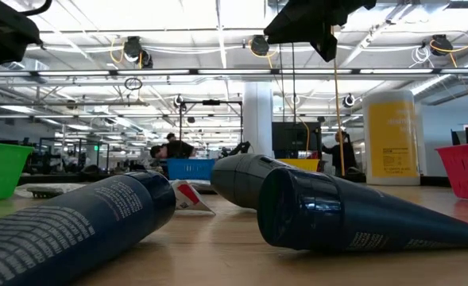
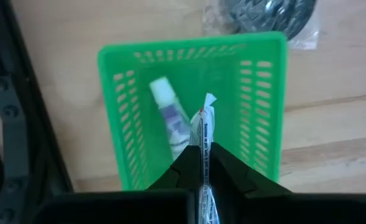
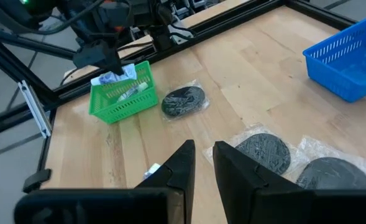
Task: Pick & Place Travel size toiletries
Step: Put the white toothpaste into the green bin, then put the black hairbrush into the red bin
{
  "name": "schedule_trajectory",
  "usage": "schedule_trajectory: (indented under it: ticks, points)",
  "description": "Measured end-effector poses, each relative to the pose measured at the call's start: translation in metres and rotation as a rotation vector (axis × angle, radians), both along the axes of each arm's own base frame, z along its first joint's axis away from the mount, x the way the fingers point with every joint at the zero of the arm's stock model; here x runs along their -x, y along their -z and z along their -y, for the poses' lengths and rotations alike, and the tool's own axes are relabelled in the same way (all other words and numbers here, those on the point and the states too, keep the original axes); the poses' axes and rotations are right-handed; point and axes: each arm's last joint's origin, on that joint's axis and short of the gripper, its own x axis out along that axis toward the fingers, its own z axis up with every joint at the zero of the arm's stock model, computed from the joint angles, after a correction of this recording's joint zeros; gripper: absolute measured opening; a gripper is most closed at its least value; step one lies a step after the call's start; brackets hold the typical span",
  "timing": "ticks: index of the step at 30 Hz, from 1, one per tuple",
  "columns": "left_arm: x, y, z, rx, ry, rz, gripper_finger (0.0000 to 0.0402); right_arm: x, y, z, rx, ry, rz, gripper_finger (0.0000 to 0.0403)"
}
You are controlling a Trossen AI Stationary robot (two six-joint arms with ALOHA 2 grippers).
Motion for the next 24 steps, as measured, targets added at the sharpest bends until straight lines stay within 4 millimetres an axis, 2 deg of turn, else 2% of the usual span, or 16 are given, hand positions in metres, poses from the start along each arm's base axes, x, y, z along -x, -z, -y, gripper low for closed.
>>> schedule_trajectory:
  ticks: [5, 12, 17, 24]
  points:
    - [-0.001, 0.0, -0.001, -0.05, 0.073, 0.034, 0.0059, 0.0, 0.002, 0.0, 0.03, -0.015, -0.012, 0.005]
    - [-0.001, 0.0, -0.002, -0.056, 0.098, 0.029, 0.0129, 0.004, 0.019, 0.005, -0.013, 0.017, -0.038, 0.0057]
    - [0.001, -0.004, -0.004, -0.045, 0.141, 0.048, 0.0163, 0.007, 0.03, 0.006, -0.03, 0.006, -0.062, 0.0098]
    - [0.011, -0.024, -0.018, -0.08, 0.238, 0.202, 0.017, 0.001, 0.031, 0.015, 0.071, -0.016, -0.037, 0.0169]
